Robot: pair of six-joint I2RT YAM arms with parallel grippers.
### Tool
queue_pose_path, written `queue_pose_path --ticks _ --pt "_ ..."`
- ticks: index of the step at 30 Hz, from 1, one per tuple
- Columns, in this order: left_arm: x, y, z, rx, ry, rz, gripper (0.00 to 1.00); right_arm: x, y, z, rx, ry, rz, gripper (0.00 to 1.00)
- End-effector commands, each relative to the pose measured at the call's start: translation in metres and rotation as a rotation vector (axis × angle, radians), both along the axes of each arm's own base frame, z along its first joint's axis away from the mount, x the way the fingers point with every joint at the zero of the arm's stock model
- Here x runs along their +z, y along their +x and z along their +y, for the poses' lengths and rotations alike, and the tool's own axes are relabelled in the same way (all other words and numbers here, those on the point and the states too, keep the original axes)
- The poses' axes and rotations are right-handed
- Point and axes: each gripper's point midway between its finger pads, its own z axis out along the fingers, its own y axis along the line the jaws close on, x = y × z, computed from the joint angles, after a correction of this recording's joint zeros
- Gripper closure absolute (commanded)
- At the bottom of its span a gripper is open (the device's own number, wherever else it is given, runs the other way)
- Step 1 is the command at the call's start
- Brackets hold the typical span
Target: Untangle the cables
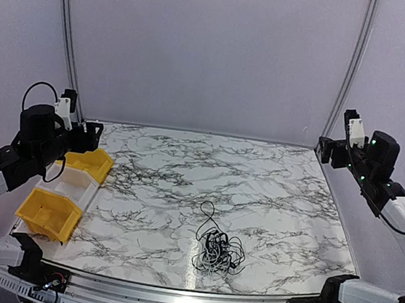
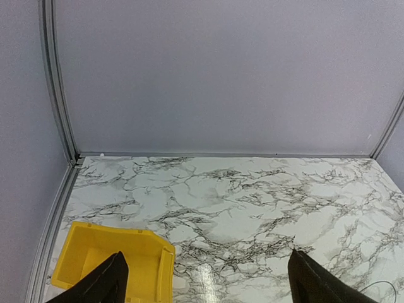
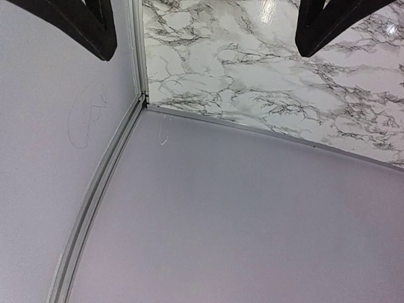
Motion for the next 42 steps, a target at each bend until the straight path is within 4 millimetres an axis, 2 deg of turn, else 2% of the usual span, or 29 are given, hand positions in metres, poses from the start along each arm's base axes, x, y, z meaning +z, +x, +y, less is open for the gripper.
queue_pose_path --ticks 1,5,7,13,18,21,24,29,34,42 --pt "-0.008 0.006 -0.014 -0.065 0.014 -0.025 0.1 -0.011 0.005 -0.007 -0.004 0.049 0.001 0.01" --pt "-0.027 0.009 -0.033 -0.151 0.039 -0.005 0.16 -0.036 0.011 -0.012 0.009 0.051 0.046 0.01" --pt "-0.035 0.01 -0.046 -0.213 0.039 0.011 0.21 -0.048 0.01 -0.007 0.059 0.032 0.067 0.02" --pt "-0.051 -0.005 -0.103 -0.413 0.049 0.081 0.34 -0.083 -0.005 0.03 0.345 -0.002 0.141 0.1" --pt "-0.062 -0.038 -0.174 -0.549 0.026 0.17 0.37 -0.099 -0.019 0.051 0.508 -0.032 0.169 0.19" --pt "-0.07 -0.065 -0.23 -0.648 0.003 0.236 0.38 -0.1 -0.029 0.064 0.605 -0.038 0.166 0.23" --pt "-0.082 -0.086 -0.279 -0.659 -0.005 0.321 0.39 -0.097 -0.035 0.07 0.66 -0.042 0.146 0.24" --pt "-0.113 -0.109 -0.339 -0.607 -0.031 0.451 0.36 -0.102 -0.043 0.082 0.742 -0.042 0.149 0.26" --pt "-0.141 -0.108 -0.362 -0.51 -0.013 0.515 0.37 -0.11 -0.044 0.091 0.776 -0.078 0.161 0.28" --pt "-0.177 -0.088 -0.363 -0.411 0.011 0.632 0.43 -0.118 -0.045 0.098 0.807 -0.1 0.18 0.29"
